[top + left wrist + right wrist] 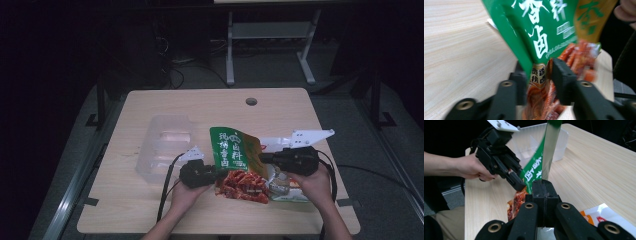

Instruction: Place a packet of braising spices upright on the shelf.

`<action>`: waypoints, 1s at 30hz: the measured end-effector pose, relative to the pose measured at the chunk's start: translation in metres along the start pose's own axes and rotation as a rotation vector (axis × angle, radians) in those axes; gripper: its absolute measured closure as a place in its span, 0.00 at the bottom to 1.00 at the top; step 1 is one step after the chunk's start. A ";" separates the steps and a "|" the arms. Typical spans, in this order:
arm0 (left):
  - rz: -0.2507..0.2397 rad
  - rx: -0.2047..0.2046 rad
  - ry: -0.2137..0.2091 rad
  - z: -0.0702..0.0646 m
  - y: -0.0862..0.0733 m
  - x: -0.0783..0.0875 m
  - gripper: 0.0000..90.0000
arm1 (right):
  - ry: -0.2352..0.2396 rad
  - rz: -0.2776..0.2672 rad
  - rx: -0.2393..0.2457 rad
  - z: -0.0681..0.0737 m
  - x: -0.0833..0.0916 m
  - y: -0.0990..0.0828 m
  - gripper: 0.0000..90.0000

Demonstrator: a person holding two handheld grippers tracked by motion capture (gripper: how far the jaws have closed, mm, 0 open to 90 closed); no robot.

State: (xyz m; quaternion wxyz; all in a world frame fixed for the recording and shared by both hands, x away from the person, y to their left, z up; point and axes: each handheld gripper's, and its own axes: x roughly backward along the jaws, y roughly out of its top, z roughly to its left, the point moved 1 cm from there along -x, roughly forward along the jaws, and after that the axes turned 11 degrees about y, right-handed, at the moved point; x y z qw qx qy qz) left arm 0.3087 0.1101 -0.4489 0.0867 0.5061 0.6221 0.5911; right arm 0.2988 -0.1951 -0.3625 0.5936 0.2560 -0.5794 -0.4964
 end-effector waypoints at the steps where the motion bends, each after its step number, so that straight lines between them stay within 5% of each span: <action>1: 0.004 0.002 -0.007 0.000 0.000 0.001 0.81 | -0.001 -0.001 -0.001 -0.001 -0.001 -0.001 1.00; 8: -0.010 -0.012 0.002 -0.002 -0.001 0.005 0.93 | -0.015 0.017 -0.013 -0.002 -0.003 -0.004 1.00; 16: -0.022 -0.087 0.051 -0.008 -0.001 0.011 0.95 | -0.008 -0.020 -0.071 -0.012 0.001 -0.016 1.00; 21: -0.028 -0.096 0.060 -0.011 -0.001 0.012 0.95 | -0.033 0.009 -0.080 -0.014 -0.003 -0.017 0.95; 30: -0.031 -0.110 0.064 -0.012 -0.003 0.014 0.95 | 0.002 0.036 -0.132 -0.016 -0.016 -0.021 0.81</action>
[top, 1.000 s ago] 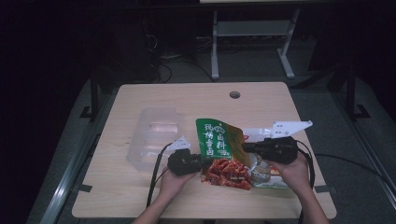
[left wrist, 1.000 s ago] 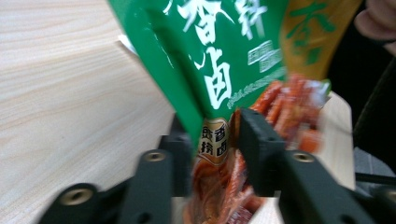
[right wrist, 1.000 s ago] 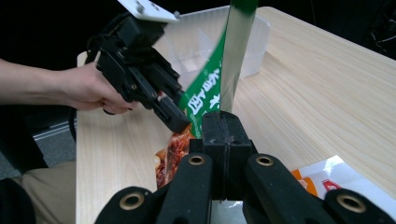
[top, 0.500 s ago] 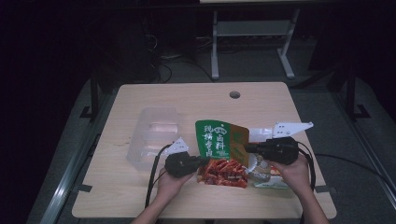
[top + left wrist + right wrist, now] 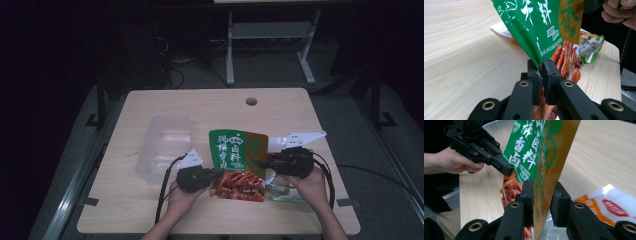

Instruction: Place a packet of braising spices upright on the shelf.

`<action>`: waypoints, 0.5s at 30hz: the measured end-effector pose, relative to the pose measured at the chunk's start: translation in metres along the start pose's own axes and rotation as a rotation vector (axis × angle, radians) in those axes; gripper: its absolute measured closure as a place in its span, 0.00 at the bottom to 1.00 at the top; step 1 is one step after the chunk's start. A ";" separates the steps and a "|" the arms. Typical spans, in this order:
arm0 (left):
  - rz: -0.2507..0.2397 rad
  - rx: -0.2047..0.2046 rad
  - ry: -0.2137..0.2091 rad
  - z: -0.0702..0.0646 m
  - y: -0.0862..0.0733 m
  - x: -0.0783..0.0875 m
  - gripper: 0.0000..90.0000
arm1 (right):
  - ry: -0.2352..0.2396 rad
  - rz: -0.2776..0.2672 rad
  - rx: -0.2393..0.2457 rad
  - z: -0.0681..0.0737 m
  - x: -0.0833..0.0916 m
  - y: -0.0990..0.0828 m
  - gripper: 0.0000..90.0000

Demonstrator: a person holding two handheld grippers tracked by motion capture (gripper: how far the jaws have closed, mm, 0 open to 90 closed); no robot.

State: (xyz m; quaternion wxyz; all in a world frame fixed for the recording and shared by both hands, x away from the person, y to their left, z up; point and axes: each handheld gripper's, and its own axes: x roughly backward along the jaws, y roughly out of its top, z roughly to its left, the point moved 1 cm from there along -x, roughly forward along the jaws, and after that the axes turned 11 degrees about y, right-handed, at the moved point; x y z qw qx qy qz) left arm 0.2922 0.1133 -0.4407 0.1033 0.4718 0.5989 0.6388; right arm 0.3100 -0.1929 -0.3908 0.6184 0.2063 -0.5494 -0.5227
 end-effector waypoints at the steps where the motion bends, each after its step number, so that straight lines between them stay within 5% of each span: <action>1: -0.001 -0.001 0.000 0.000 0.000 0.000 0.95 | 0.005 0.007 -0.004 0.000 -0.002 0.000 0.80; 8: 0.005 -0.022 0.008 -0.002 0.000 0.002 0.94 | 0.009 0.026 -0.002 0.003 -0.016 -0.002 0.81; 15: 0.009 -0.027 0.002 -0.002 -0.001 0.003 0.94 | 0.016 0.035 -0.008 0.002 -0.019 -0.005 0.95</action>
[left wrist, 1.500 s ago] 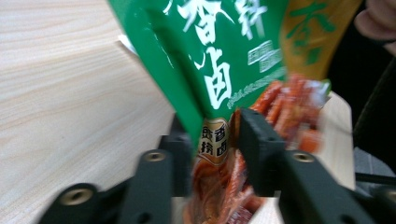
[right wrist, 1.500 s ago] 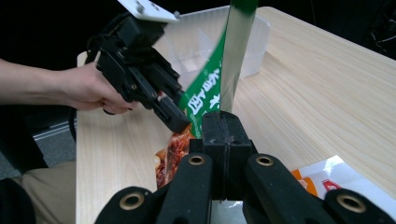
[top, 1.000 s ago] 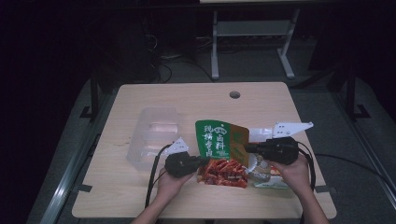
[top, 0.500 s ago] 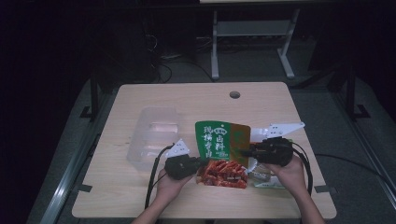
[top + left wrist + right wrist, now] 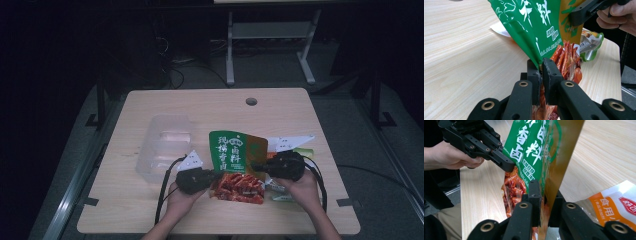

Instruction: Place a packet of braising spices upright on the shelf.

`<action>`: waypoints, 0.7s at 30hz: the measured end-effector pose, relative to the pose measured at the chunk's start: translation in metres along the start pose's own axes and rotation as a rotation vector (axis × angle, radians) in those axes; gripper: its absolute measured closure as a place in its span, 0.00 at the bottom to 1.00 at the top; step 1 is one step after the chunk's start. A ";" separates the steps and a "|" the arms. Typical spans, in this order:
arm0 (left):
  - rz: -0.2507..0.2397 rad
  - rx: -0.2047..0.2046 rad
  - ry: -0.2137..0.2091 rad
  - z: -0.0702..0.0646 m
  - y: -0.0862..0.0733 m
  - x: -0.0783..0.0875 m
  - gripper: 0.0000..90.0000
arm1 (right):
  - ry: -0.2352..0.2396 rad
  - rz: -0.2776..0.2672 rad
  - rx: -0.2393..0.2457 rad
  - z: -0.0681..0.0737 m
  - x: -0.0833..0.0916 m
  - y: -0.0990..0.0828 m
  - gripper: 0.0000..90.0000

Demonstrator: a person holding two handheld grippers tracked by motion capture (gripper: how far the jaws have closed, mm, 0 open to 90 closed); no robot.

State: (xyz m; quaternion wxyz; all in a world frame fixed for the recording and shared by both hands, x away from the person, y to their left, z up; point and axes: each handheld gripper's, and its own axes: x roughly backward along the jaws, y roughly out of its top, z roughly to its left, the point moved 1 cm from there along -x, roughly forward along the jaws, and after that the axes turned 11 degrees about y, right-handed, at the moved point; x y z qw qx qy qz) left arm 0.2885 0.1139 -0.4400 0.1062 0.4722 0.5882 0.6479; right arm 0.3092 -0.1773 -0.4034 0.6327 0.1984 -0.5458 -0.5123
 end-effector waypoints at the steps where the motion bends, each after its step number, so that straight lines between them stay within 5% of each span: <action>1: 0.001 -0.001 -0.001 0.000 0.000 0.000 0.93 | 0.001 -0.003 -0.003 0.000 0.000 -0.001 0.96; 11: -0.005 0.004 -0.009 0.000 -0.001 0.004 0.91 | 0.015 -0.011 0.004 0.001 0.001 -0.001 0.99; 21: -0.007 0.001 0.004 -0.007 0.000 0.013 0.77 | 0.045 -0.087 0.006 0.006 0.009 0.002 1.00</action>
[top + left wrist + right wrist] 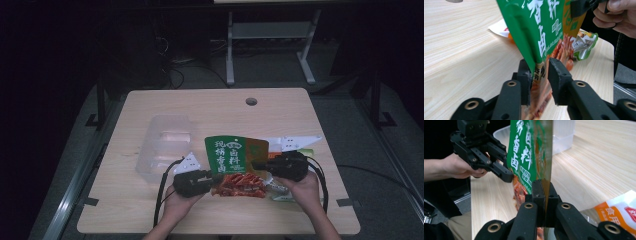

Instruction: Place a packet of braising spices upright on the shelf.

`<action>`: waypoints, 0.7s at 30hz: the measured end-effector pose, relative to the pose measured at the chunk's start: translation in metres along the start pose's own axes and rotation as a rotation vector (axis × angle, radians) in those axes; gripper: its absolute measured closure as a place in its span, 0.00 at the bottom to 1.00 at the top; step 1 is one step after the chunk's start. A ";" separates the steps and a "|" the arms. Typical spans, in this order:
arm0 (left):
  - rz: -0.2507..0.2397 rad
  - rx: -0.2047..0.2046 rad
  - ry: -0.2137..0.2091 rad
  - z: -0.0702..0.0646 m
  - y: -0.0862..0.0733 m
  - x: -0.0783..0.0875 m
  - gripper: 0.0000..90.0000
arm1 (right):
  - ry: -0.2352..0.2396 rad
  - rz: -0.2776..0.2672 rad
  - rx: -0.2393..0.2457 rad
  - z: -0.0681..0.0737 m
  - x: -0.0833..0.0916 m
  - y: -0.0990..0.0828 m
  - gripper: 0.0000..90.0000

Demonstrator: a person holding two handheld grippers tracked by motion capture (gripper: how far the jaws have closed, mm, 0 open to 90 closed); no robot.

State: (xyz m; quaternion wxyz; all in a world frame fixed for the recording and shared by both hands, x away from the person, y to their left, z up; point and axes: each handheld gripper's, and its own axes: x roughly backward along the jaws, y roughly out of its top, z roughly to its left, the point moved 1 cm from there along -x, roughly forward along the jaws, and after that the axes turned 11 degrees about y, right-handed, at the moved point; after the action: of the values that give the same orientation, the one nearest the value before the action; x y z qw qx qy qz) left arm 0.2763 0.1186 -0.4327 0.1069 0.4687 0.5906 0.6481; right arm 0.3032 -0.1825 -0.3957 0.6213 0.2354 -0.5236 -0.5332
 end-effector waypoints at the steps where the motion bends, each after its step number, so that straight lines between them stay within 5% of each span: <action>1: 0.005 -0.022 0.023 -0.003 0.001 0.003 0.75 | 0.000 -0.004 0.005 0.001 0.001 0.001 1.00; 12: 0.012 -0.068 0.054 -0.014 -0.003 0.025 0.57 | -0.028 -0.038 0.105 0.026 0.011 0.031 1.00; 16: 0.023 -0.049 0.041 -0.017 -0.012 0.033 0.57 | -0.042 -0.074 0.103 0.026 0.018 0.042 1.00; 21: 0.019 -0.071 0.027 -0.018 -0.012 0.036 0.57 | -0.062 -0.055 0.091 0.021 0.017 0.054 1.00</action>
State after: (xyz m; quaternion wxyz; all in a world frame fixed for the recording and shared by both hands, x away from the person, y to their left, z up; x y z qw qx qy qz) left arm 0.2385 0.1349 -0.4234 0.1092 0.4612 0.5644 0.6759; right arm 0.3050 -0.1746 -0.3357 0.5786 0.2613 -0.5597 -0.5326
